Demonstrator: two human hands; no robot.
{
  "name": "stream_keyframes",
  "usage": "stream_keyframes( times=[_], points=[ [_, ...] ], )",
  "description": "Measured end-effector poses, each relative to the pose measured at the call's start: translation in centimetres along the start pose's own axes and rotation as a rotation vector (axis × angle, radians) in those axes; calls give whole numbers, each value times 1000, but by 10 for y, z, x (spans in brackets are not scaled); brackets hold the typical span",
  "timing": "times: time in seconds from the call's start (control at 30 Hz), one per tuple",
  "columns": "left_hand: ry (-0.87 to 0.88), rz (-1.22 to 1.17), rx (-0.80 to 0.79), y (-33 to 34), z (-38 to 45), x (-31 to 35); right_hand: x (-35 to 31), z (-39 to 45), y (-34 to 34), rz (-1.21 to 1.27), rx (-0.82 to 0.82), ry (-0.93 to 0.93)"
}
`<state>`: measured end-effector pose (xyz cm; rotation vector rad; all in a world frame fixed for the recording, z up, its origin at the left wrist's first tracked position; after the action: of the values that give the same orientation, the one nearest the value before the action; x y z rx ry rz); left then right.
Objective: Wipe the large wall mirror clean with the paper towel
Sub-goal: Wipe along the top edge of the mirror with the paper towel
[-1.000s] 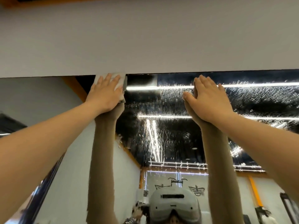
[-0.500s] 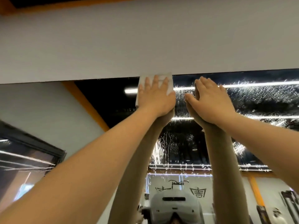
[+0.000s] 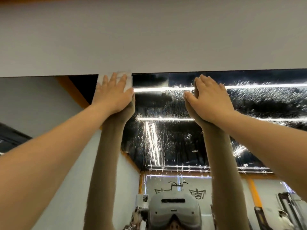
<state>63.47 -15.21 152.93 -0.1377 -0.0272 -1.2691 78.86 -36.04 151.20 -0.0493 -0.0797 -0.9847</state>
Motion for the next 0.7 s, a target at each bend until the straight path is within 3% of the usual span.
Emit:
stream_keyframes(
  times=[0.27,0.7],
  points=[
    [184,-32,-49,35,-7,102,-3,-1,-2,-12,-5,3],
    [204,-67,1,39,-5,103,-5,-2,-7,-28,28,5]
  ],
)
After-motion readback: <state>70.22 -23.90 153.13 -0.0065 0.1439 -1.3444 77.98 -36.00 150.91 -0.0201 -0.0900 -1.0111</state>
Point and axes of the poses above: each hand's wrist, its own z-axis towards the middle knuckle, its own y-axis out of the palm, x = y × z, the point moved 6 cm from there along z, towards the middle knuckle, and after that the axes turned 14 degrees about -z, right-handed, at the moved point
